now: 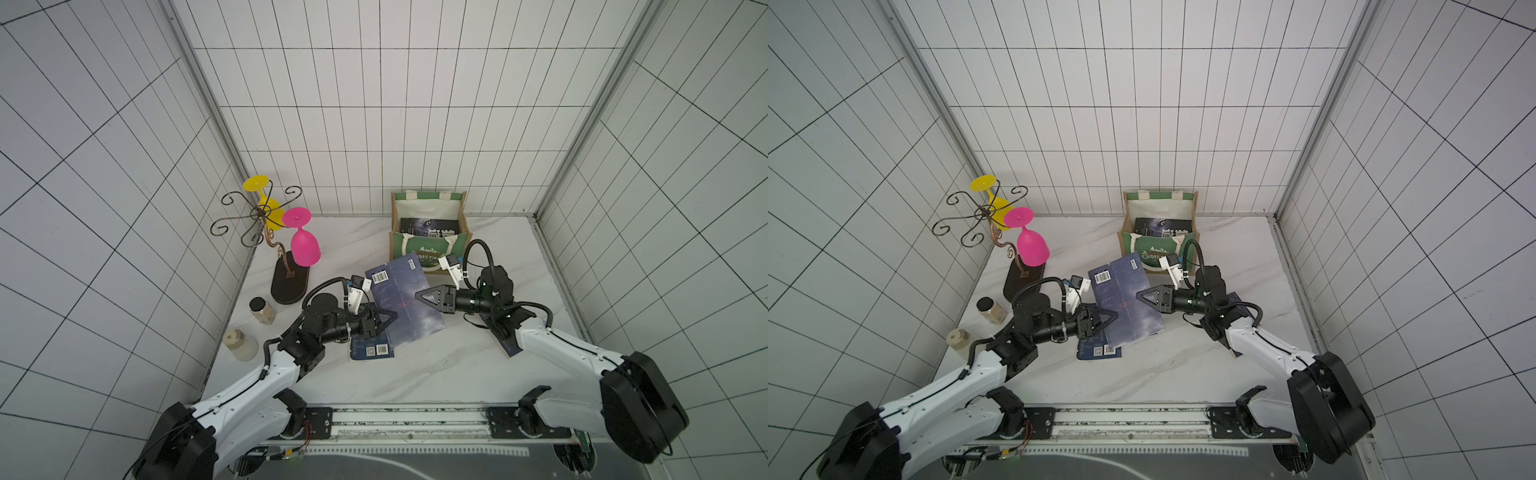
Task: Put the books into the canvas bag
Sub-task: Place the book in the canvas bag.
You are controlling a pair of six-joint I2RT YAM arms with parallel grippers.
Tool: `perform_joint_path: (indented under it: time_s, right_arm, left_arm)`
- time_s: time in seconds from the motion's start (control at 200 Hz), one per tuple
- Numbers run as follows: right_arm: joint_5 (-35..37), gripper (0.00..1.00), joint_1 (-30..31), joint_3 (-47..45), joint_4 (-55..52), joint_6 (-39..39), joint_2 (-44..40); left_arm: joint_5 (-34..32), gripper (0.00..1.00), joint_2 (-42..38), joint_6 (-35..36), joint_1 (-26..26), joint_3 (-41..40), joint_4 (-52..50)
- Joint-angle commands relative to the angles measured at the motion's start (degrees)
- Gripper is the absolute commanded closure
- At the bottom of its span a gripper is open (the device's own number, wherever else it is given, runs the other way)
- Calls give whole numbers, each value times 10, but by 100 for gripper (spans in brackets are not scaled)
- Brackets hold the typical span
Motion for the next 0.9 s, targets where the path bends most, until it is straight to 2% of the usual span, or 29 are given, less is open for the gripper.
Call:
perform_joint_path:
  time_s: [0.0,0.07,0.195,0.32,0.39,0.465,0.58,0.67,0.78,0.9]
  right_arm:
    - [23,77,6,-22,-9,-39,-33]
    - [34,59,1,-15,-53,-69,-47]
    - [56,29,-19,-13,-109,-97,-73]
    - [64,4,-26,-20,-121,-102,-92]
    - [58,2,-26,-17,-126,-107,-93]
    - [58,2,-27,-6,-149,-129,-102]
    - [62,2,-43,39,-231,-195,-128]
    - [69,2,-80,77,-304,-242,-143]
    - [-5,1,-140,92,-312,-253,-153]
    - [-82,2,-163,124,-329,-281,-152]
  left_arm:
    - [39,88,-21,-1,-4,16,46]
    - [31,100,-36,21,-4,32,-2]
    - [3,100,-69,57,-3,67,-89]
    - [-40,100,-115,47,-1,69,-86]
    - [-44,100,-132,43,-1,61,-59]
    - [-20,100,-127,72,0,76,-77]
    - [27,100,-80,159,-1,150,-201]
    - [49,100,-39,237,-7,222,-333]
    - [45,100,-19,305,-18,274,-443]
    - [43,100,2,347,-21,307,-512]
